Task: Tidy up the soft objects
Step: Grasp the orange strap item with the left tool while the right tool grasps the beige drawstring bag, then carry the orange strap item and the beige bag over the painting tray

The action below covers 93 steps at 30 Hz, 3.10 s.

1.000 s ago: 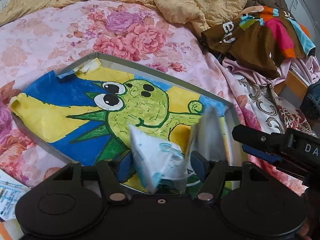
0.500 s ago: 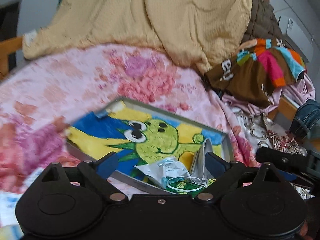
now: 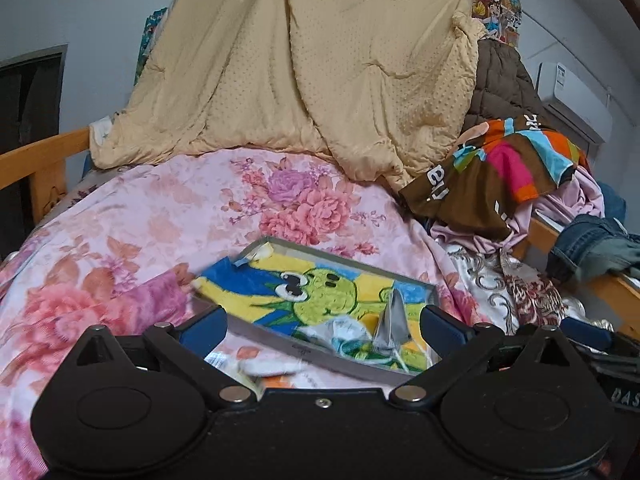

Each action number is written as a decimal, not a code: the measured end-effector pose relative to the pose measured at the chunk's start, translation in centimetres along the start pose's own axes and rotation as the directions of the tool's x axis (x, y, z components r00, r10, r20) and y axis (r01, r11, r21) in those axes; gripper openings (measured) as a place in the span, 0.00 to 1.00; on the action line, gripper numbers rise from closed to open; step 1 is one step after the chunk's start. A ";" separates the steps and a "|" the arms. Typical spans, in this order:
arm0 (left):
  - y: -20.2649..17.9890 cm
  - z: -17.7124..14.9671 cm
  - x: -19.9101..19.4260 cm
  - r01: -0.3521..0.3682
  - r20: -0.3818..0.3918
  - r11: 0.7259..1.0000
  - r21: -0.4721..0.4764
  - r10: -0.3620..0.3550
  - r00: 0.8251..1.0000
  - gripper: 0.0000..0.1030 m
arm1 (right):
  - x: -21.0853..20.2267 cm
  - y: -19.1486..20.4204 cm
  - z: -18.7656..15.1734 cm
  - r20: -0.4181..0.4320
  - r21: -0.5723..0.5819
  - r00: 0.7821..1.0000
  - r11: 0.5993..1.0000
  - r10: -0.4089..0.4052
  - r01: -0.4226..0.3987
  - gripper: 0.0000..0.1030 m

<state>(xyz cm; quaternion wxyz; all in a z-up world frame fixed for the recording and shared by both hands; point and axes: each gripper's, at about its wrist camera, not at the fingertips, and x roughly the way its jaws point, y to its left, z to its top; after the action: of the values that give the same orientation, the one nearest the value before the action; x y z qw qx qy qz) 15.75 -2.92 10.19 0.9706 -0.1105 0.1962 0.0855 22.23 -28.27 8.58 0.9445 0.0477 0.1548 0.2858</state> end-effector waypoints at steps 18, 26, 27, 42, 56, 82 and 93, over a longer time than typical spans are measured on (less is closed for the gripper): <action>1.3 -8.3 -3.0 0.053 -0.102 0.973 0.224 -0.031 0.994 0.99 | -5.8 7.0 -8.2 -0.194 -0.371 0.972 0.907 0.131 -0.197 1.00; 1.8 -10.3 -1.0 0.121 -0.178 0.947 0.296 -0.070 0.982 0.99 | -4.7 9.5 -10.6 -0.338 -0.463 0.919 0.815 0.200 -0.348 1.00; 1.7 -10.4 -0.6 0.135 -0.192 0.945 0.298 -0.079 0.978 0.99 | -4.4 9.5 -10.9 -0.362 -0.460 0.911 0.813 0.196 -0.358 1.00; -3.5 -10.7 4.4 0.283 -0.186 0.896 0.342 -0.231 0.955 0.99 | -1.8 9.5 -13.5 -0.517 -0.445 0.836 0.777 0.184 -0.446 1.00; -4.1 -11.1 8.3 0.303 -0.252 0.937 0.172 -0.255 0.933 0.95 | -0.4 8.8 -13.8 -0.555 -0.373 0.809 0.811 0.194 -0.450 1.00; -2.8 -10.9 8.0 0.259 -0.214 0.965 0.049 -0.243 0.946 0.46 | 2.7 5.3 -12.2 -0.583 -0.124 0.777 0.920 0.236 -0.372 0.31; -0.8 -9.6 7.3 0.222 -0.179 0.966 -0.133 -0.244 0.953 0.46 | 2.6 2.6 -11.2 -0.517 -0.025 0.827 0.962 0.219 -0.271 0.11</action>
<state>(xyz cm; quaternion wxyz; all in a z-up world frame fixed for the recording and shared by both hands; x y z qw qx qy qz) 19.05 -5.21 -1.19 0.9424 -0.1947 0.2702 -0.0300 19.31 -24.68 -2.20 0.8263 -0.0562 0.3774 0.4143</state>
